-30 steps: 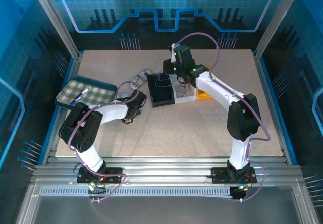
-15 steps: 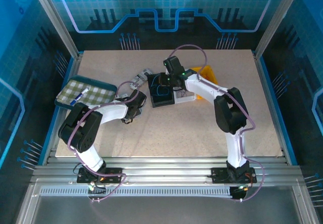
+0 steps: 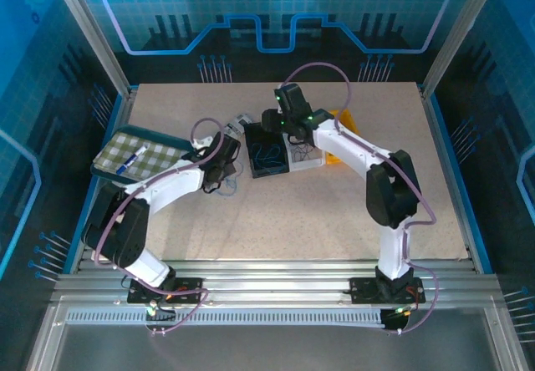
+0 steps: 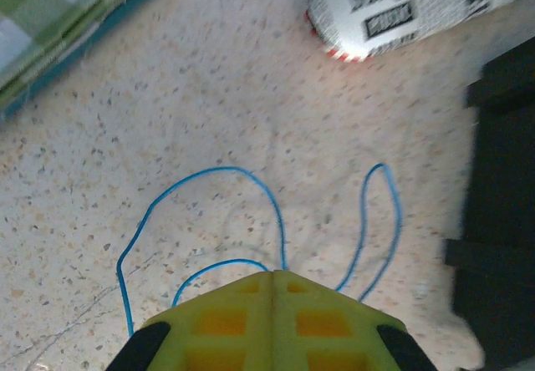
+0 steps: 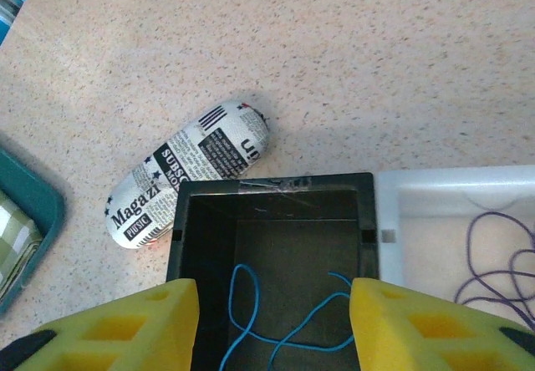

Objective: Untangle the cables

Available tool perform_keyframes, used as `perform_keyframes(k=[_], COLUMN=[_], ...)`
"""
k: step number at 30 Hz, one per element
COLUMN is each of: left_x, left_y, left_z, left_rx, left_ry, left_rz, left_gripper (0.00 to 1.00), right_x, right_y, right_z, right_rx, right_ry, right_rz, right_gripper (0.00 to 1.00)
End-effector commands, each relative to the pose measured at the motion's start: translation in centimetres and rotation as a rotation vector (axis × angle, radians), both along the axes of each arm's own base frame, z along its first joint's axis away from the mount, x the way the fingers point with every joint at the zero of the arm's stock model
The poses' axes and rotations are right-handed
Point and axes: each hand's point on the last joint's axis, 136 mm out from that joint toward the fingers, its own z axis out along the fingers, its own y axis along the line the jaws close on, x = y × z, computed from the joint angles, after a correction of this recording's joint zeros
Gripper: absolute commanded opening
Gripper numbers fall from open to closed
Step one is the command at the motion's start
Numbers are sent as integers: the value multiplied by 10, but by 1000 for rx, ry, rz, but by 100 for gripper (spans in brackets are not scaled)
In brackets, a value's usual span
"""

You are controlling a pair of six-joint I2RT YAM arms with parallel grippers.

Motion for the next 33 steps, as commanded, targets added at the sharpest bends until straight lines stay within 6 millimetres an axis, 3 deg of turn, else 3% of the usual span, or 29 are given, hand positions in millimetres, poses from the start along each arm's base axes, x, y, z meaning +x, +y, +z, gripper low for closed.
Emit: perform_keyframes(k=[1,4,6,10,17,28,33], left_x=[3,12,14,9,-1,2,-3], left_y=[5,-14,-21,-28,-29,-38,-32], left_z=[35,49,45,22,-21,-75,-87], left_rx=[2,-47,-48,-18,-14,15,89], left_ry=[-58,-118,-98,37,192,333,388], left_rz=[-21,-133,-184,-242,-234,-238,-190], left_gripper=[0,0,0,31,59,57,45], right_x=[-6,-12,-15,-17,-17,-20,-25], right_y=[-10,-12,-14,-22,-35,-45,-49], right_z=[12,9,7,9,13,16,13], right_rx=[-9,4,4,-1,2,2,1], right_ry=[-34,-23,-21,-27,-37,-48,-44], right_rz=[-19,-12,-12,-26,-46,-60,-73], right_gripper=[50,51,51,51,50,49,48])
